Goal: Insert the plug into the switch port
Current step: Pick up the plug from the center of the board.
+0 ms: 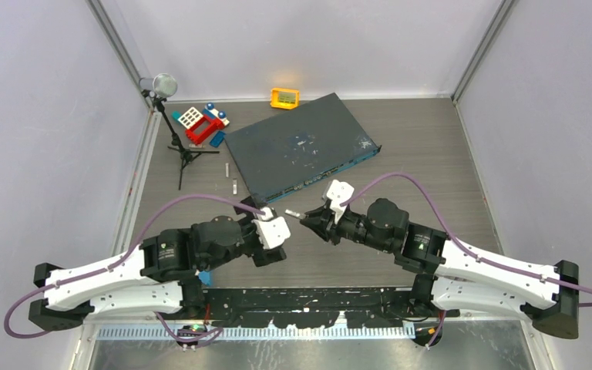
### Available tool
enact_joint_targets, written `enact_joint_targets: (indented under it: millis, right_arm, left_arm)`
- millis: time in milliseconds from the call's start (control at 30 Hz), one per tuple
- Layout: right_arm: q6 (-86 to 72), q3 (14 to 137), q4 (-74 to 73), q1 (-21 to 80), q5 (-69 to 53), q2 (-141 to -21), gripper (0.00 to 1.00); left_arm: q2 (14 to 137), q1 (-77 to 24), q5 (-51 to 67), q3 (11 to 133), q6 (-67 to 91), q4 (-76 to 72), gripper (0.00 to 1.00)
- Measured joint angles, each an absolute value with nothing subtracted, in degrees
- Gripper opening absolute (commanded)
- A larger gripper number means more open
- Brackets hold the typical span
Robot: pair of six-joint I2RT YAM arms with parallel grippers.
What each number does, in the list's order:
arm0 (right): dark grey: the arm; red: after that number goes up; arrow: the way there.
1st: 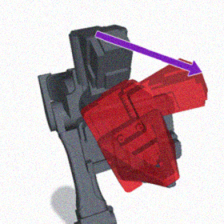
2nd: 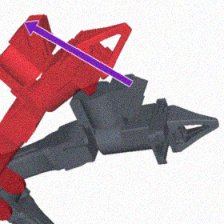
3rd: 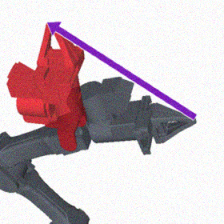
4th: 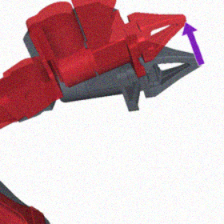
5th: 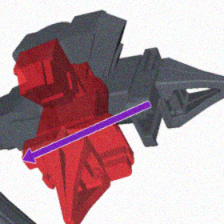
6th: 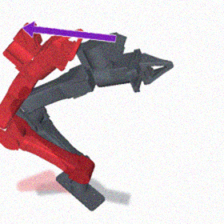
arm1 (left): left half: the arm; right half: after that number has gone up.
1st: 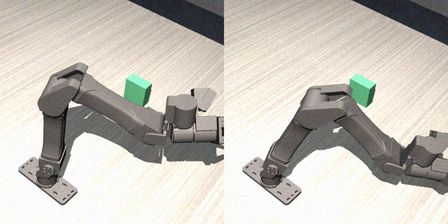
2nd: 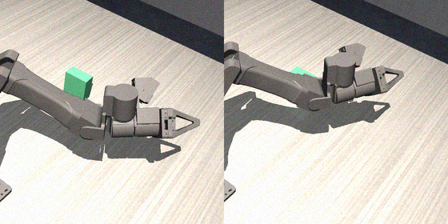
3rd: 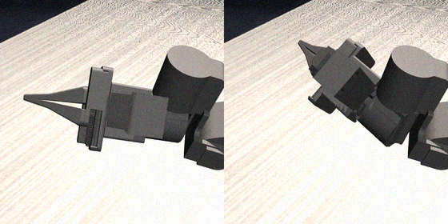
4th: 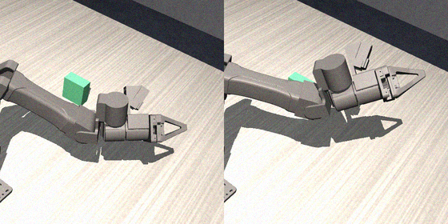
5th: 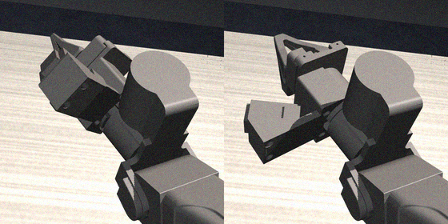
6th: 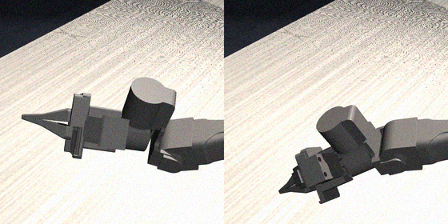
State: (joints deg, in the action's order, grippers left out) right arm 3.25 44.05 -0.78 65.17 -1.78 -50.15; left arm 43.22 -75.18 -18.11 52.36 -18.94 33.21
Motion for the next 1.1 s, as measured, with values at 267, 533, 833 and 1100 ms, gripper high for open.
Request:
enact_joint_targets:
  millis: [267,533,833,1100]
  right_arm:
    - [-5.15,35.27,1.26,63.68,15.84,-50.52,0.0]
    - [-10.11,33.52,6.22,60.75,26.13,-56.51,0.0]
    - [-10.76,26.89,17.76,60.6,26.26,-62.7,0.01]
    - [-5.5,15.53,43.18,59.53,25.47,-74.7,0.01]
  left_arm:
    - [41.06,-62.57,-23.51,45.43,2.87,28.97,1.0]
    - [51.22,-45.6,-20.1,43.16,15.84,22.48,0.99]
    - [65.45,-39.33,-16.53,43.03,19.46,10.9,0.95]
    - [70.52,-33.34,-13.82,42.81,19.77,3.36,0.91]
